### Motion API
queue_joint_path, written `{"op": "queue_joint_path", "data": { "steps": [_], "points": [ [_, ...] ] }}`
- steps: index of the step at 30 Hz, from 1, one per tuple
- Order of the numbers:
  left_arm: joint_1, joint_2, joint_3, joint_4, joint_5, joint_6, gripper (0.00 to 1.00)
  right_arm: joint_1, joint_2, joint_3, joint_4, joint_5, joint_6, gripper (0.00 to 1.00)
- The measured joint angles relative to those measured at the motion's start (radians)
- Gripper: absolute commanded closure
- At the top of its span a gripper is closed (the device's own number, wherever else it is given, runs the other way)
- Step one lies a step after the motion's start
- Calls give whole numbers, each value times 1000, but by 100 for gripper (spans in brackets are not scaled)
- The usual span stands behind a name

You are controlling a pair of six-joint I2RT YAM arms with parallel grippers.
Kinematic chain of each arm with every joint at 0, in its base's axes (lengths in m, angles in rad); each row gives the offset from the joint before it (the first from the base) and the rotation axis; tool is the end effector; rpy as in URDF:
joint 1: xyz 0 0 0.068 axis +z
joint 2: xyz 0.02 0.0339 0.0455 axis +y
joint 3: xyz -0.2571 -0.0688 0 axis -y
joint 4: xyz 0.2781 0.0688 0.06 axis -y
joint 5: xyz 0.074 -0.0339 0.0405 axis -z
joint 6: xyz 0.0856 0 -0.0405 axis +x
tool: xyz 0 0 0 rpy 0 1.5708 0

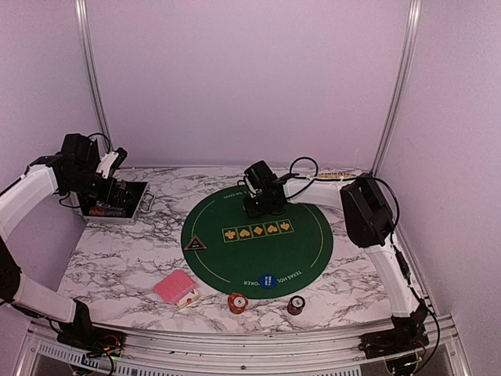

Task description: Distribute texas hold em gaming equipment

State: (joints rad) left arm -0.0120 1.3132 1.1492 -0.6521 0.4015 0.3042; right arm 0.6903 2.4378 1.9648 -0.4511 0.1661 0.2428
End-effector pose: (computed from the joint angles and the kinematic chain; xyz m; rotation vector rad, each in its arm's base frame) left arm 0.3429 -0.0376 0.2646 0.5504 2.2632 -0.3334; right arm 0.4611 0.3625 0.0802 -0.4839 2.4392 0.1899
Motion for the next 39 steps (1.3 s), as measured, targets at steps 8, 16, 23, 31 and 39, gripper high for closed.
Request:
{"op": "queue_joint_path", "data": {
  "steps": [8, 16, 23, 31, 39],
  "points": [
    [0, 0, 0, 0, -2, 0, 1, -2, 37, 69, -22, 2, 4, 61],
    [0, 0, 0, 0, -3, 0, 1, 10, -119, -151, -13, 19, -16, 31],
    [0, -1, 0, -4, -2, 0, 1, 107, -450, -488, -17, -4, -27, 21],
    [0, -2, 0, -13, -2, 3, 1, 267, -570, -708, -74, -56, -5, 25],
    [0, -26, 0, -35, -2, 25, 1, 305, -570, -723, -121, -74, -3, 27]
  ]
}}
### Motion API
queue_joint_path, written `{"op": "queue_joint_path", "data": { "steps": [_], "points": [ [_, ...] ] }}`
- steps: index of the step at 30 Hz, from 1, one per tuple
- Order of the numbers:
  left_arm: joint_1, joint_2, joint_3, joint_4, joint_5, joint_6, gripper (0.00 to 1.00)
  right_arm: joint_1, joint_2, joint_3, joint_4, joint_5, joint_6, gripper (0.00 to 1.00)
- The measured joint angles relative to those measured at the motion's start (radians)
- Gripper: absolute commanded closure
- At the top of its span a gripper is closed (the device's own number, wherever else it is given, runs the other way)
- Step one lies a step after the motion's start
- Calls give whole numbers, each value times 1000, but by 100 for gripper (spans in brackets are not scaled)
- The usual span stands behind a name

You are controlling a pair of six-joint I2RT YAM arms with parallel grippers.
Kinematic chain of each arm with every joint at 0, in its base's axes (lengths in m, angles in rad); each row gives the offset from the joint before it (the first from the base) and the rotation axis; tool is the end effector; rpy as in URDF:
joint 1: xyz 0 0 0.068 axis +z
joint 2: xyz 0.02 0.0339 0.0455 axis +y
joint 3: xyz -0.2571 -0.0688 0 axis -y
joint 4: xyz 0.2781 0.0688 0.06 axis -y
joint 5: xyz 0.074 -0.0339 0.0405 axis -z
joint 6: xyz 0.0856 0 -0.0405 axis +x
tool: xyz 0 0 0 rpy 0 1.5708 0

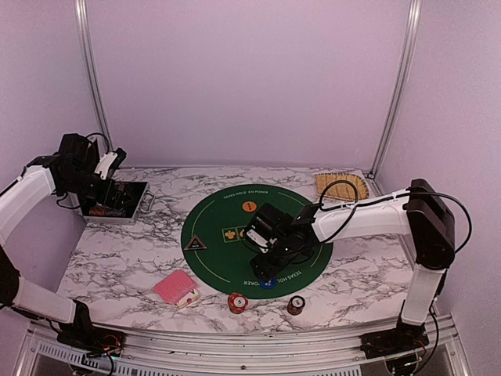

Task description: Distribute texas hold em gaming equipment

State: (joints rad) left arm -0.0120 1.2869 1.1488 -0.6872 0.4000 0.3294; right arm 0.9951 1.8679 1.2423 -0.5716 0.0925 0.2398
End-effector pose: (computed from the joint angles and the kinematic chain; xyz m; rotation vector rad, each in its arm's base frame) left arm 0.3350 -0.0374 0.2692 0.5775 2.2638 -0.3222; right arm 0.2320 0.3429 0.0969 -1.0015 2.5906 0.1991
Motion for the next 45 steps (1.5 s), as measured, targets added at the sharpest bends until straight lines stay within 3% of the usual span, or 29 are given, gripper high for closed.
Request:
{"op": "queue_joint_path", "data": {
  "steps": [6, 22, 31, 45],
  "points": [
    [0, -16, -1, -15, -1, 20, 1, 15, 0, 0, -10, -6, 0, 29],
    [0, -20, -8, -43, -14, 37, 1, 27, -3, -54, 11, 8, 18, 45],
    [0, -25, -8, -44, -14, 37, 1, 27, -23, -75, 10, 23, 27, 36],
    [0, -26, -8, -44, -14, 38, 1, 51, -16, -38, -10, 13, 42, 36]
  ]
}}
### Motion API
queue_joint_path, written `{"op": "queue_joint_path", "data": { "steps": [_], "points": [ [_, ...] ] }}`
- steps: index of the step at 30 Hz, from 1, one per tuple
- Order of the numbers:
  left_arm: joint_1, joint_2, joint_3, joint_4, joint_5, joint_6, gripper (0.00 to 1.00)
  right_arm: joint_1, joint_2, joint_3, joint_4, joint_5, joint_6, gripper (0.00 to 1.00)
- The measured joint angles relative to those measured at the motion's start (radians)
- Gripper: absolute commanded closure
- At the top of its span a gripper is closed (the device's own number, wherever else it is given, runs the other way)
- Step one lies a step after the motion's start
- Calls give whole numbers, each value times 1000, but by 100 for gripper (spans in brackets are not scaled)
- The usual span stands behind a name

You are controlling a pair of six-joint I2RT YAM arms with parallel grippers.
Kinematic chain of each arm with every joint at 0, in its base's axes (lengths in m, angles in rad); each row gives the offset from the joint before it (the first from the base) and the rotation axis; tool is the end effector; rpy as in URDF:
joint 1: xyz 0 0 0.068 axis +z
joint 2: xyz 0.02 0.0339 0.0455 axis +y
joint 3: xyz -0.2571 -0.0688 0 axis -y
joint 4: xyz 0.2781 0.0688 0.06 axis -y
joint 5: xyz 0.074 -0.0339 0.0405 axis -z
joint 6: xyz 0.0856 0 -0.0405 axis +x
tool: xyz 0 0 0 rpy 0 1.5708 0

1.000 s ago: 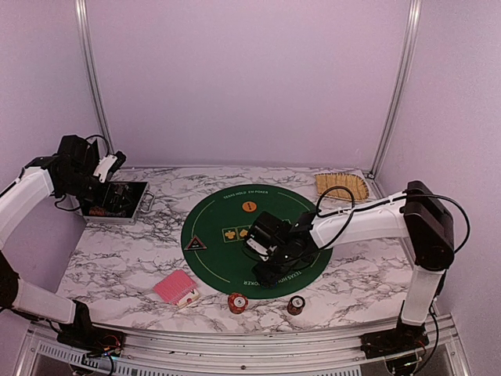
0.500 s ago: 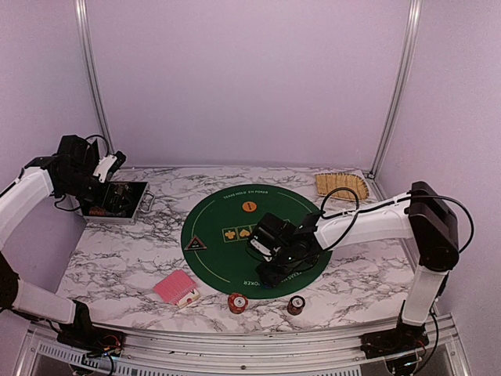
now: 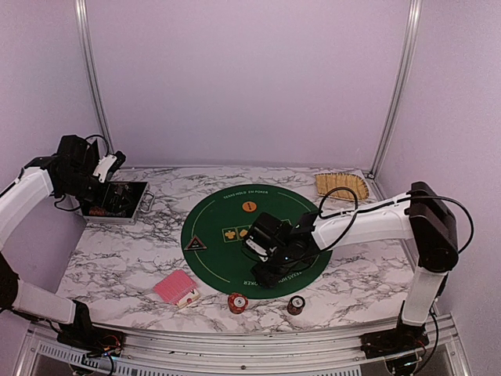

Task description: Distribute texas hold em gaming equipment

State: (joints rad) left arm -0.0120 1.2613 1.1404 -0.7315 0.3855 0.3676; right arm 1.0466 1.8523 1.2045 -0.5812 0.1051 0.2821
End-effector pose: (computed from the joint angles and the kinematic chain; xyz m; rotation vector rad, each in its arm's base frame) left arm 0.3255 -0.0361 0.2690 0.6140 2.2811 -0.2961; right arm 0.2093 0.3442 0.0906 -1.0219 2.6100 0.1822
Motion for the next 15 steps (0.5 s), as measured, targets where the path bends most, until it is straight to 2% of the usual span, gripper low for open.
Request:
{"op": "queue_joint_path", "data": {
  "steps": [8, 15],
  "points": [
    [0, 0, 0, 0, 1, 0, 1, 0, 18, -27, 20, -3, 11, 38],
    [0, -1, 0, 0, 0, 0, 1, -3, 9, -48, 50, -2, 22, 45]
  ]
}}
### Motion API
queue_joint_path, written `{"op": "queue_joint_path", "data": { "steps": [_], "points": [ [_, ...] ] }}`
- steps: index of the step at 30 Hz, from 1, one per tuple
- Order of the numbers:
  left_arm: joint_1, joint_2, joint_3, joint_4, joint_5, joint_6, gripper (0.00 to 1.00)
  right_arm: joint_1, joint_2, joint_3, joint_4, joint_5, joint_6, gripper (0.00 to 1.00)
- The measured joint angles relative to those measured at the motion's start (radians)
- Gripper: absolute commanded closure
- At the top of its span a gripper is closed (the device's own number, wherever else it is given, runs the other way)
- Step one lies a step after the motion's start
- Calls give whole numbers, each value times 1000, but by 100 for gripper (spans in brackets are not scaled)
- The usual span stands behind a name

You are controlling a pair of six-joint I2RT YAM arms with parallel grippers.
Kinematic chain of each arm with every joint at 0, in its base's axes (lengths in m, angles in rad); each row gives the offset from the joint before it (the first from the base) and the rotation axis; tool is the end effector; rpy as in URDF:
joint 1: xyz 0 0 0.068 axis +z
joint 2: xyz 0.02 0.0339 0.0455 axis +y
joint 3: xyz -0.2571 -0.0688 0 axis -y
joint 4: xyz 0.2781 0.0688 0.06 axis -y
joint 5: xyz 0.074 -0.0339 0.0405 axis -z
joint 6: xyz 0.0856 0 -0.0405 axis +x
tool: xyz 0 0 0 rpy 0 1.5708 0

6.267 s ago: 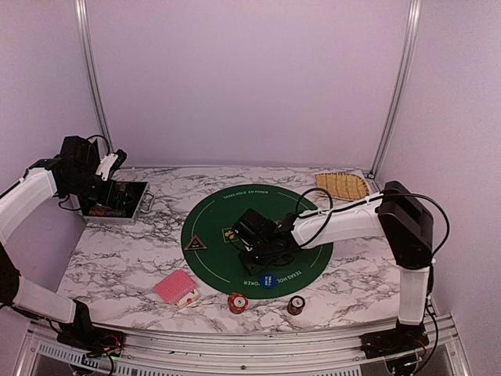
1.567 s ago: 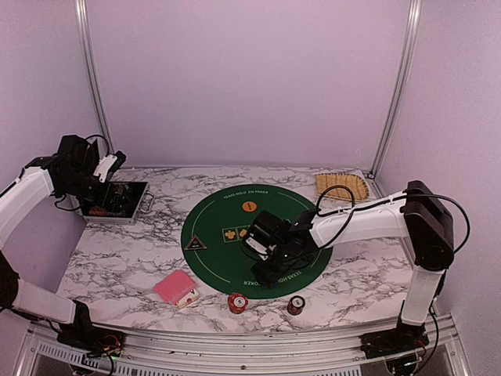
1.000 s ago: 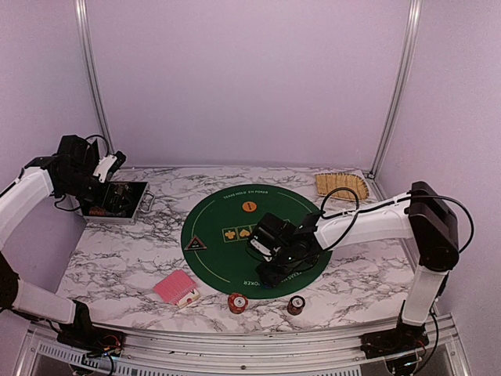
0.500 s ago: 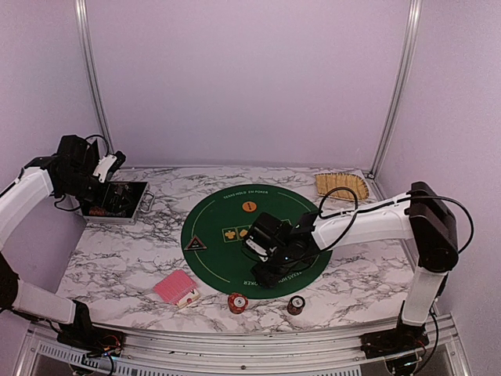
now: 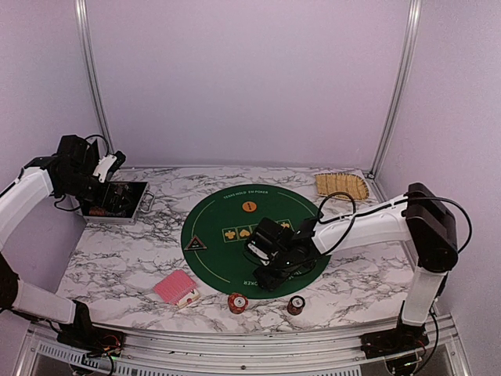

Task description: Distribute texas hold em gaming equipment

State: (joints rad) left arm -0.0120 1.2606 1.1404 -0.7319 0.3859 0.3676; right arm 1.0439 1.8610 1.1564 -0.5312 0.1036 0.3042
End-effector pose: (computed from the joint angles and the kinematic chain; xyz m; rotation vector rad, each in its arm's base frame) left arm 0.3253 -0.0361 0.2692 0.6142 2.2807 -0.2965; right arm 0.2071 0.3384 0.0751 -0.9929 2.6291 0.1827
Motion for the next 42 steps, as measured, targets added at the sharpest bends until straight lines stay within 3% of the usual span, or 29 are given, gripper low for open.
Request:
{"op": "queue_joint_path", "data": {
  "steps": [29, 42],
  "points": [
    [0, -2, 1, 0, 7, 0, 1, -170, -208, -235, -18, 48, 10, 46],
    [0, -2, 1, -6, 7, 5, 1, -174, -209, -194, -82, 63, 10, 20]
  ]
}}
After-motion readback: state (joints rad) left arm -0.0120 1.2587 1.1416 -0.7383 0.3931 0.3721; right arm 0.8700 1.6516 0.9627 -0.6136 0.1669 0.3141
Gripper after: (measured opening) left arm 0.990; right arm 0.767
